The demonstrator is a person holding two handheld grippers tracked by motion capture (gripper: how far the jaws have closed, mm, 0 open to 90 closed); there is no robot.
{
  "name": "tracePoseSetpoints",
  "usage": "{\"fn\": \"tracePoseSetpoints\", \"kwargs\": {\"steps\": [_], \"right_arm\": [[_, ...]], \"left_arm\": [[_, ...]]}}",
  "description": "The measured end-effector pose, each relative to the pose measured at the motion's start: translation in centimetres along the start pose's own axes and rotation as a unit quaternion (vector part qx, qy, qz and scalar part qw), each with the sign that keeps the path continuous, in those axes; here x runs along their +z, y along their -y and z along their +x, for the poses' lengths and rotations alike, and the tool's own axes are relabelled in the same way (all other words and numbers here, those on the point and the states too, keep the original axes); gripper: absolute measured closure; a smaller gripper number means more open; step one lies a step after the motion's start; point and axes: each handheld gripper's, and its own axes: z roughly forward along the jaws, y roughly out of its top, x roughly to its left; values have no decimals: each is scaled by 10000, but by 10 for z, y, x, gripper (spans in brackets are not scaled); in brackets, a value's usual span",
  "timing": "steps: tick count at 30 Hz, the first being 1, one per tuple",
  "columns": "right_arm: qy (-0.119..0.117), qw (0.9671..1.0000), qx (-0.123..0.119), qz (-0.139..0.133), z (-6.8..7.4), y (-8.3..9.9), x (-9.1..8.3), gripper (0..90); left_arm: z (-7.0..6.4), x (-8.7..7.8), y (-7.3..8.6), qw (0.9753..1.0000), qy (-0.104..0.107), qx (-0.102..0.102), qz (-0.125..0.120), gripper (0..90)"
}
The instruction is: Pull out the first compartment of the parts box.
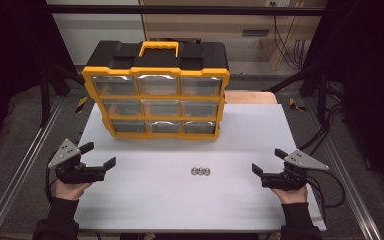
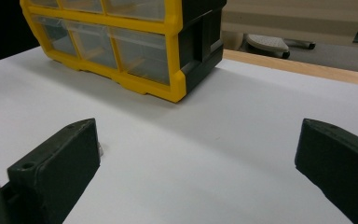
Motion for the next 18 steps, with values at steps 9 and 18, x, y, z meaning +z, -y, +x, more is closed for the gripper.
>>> {"fn": "tracePoseSetpoints", "kwargs": {"steps": [9,18], "right_arm": [[-9,10000,29,-13,0,0,-1,5],[-8,10000,-8,14,1,0,1,5]], "left_arm": [[-3,4,-5,9998,25,190,72,21],[-5,6,-15,9991,70,422,71,23]]}}
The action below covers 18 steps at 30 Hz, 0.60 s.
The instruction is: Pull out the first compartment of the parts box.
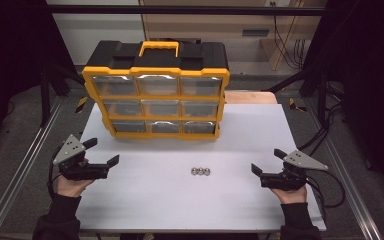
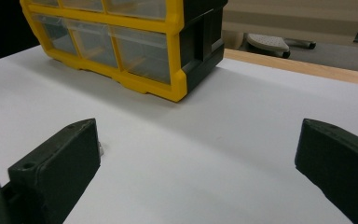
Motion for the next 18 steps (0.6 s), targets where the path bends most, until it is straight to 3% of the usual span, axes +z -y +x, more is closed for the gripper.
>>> {"fn": "tracePoseSetpoints", "kwargs": {"steps": [9,18], "right_arm": [[-3,10000,21,40,1,0,2,5],[22,10000,-28,65,1,1,3,5]], "left_arm": [[1,2,-10,9999,1,166,-9,23],[-1,15,-19,9982,-88,569,188,22]]}}
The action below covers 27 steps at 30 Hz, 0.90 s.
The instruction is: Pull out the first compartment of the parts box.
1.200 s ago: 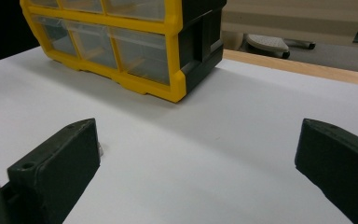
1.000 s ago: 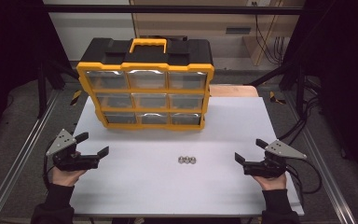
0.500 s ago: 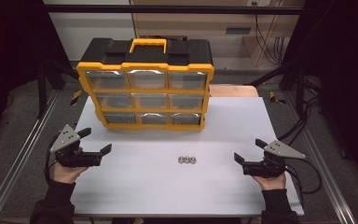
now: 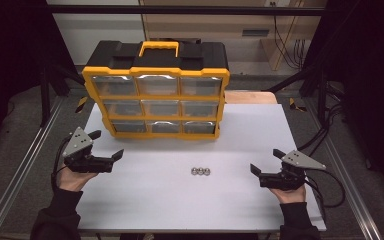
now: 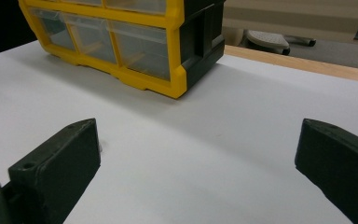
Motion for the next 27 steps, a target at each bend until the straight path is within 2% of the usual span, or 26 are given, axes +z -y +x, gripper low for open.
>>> {"fn": "tracePoseSetpoints", "kwargs": {"steps": [3,5,7,8,15,21,22,23,24,25,26,27], "right_arm": [[-3,10000,-36,0,0,0,0,5],[-30,10000,39,-8,1,0,0,5],[-16,10000,20,-4,1,0,0,5],[-25,10000,54,-2,1,0,0,5],[-11,10000,20,1,1,0,0,5],[-14,10000,18,-15,1,-1,-1,5],[-6,10000,0,-21,1,-1,0,5],[-6,10000,0,-21,1,-1,0,5],[-12,10000,25,-3,2,-1,0,5],[-12,10000,25,-3,2,-1,0,5],[-20,10000,46,9,2,-1,0,5],[-23,10000,36,6,2,-1,0,5]], "left_arm": [[-1,2,-3,9999,-28,105,48,21],[-2,3,-9,9994,-108,308,96,21],[-3,3,-11,9992,-133,363,91,20],[-2,3,-15,9985,-182,496,113,20],[-2,6,-25,9966,-278,765,133,18],[-3,11,-35,9921,-406,1158,260,15],[-3,11,-35,9921,-406,1158,260,15],[-4,12,-36,9912,-427,1221,269,15],[-5,13,-40,9892,-467,1361,294,14],[-5,13,-40,9892,-467,1361,294,14],[-6,14,-42,9877,-494,1453,310,14],[-6,15,-43,9873,-502,1481,297,14]]}}
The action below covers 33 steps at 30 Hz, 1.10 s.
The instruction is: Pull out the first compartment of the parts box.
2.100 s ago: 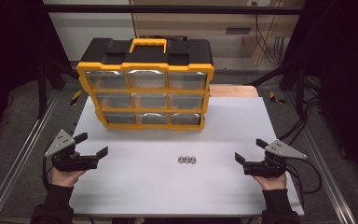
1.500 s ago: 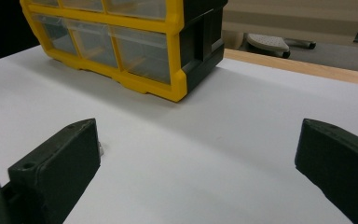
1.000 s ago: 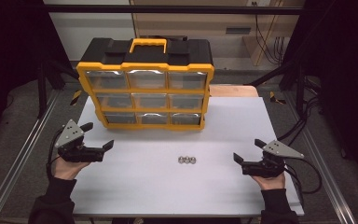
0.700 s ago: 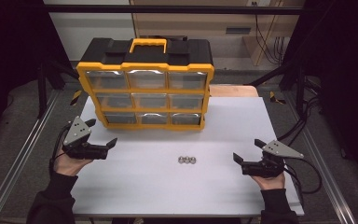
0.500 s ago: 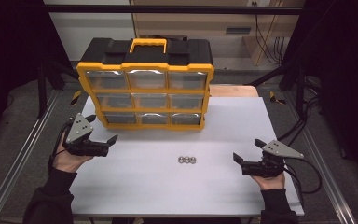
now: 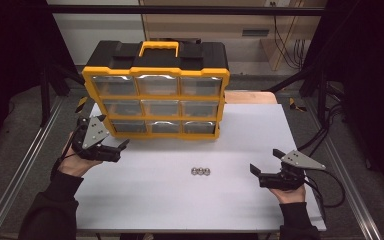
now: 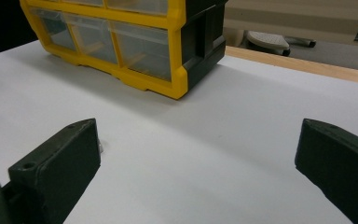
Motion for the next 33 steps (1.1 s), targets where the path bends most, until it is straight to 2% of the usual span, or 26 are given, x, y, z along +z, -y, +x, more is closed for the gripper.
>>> {"fn": "tracePoseSetpoints", "kwargs": {"steps": [3,4,5,6,10,12,16,18,19,20,21,23,24,25,26,27,28,30,31,32,33], "right_arm": [[12,10000,-50,-21,0,0,0,5],[12,10000,-50,-21,0,0,0,5],[11,10000,-40,-27,0,0,0,5],[11,10000,-41,-30,0,0,0,5],[0,10000,-23,-27,0,-1,-1,5],[0,10000,-26,-30,1,-1,-1,5],[-2,10000,-60,-48,1,-2,-1,5],[-4,10000,-45,-44,1,-2,-1,5],[-7,10000,-47,-48,1,-2,-1,5],[-1,10000,-57,-52,1,-2,-1,5],[-7,10000,-44,-49,1,-2,-1,5],[-7,10000,-46,-49,1,-2,-1,5],[-9,10000,-45,-48,1,-2,-1,5],[-3,10000,-54,-51,1,-2,-1,5],[-3,10000,-54,-51,1,-2,-1,5],[-6,10000,-52,-50,1,-2,-1,5],[-7,10000,-54,-50,1,-2,-1,5],[-28,10000,-39,-53,2,-2,-1,5],[-26,10000,-36,-51,2,-2,-1,5],[-25,10000,-38,-53,2,-2,-1,5],[-27,10000,-37,-51,2,-2,-1,5]], "left_arm": [[0,3,-7,9996,-105,247,16,12],[0,3,-7,9996,-105,247,16,11],[0,3,-11,9992,-166,373,-5,11],[0,3,-11,9992,-166,373,-5,10],[-1,5,-18,9966,-359,744,44,11],[0,6,-20,9960,-394,805,57,10],[2,8,-27,9907,-550,1218,255,11],[3,9,-30,9886,-635,1331,294,11],[4,9,-32,9857,-656,1506,387,13],[5,10,-33,9845,-676,1568,391,18],[5,10,-33,9845,-676,1568,391,22],[7,11,-37,9796,-768,1796,467,25],[7,11,-37,9789,-780,1825,485,25],[8,12,-39,9765,-830,1921,522,25],[8,12,-39,9765,-830,1921,522,25],[8,13,-40,9727,-903,2062,571,25],[8,14,-41,9718,-933,2088,576,25],[10,15,-42,9670,-1018,2251,631,25],[10,15,-42,9670,-1018,2251,631,25],[11,16,-43,9657,-1041,2288,654,25],[12,17,-45,9628,-1111,2357,710,26]]}}
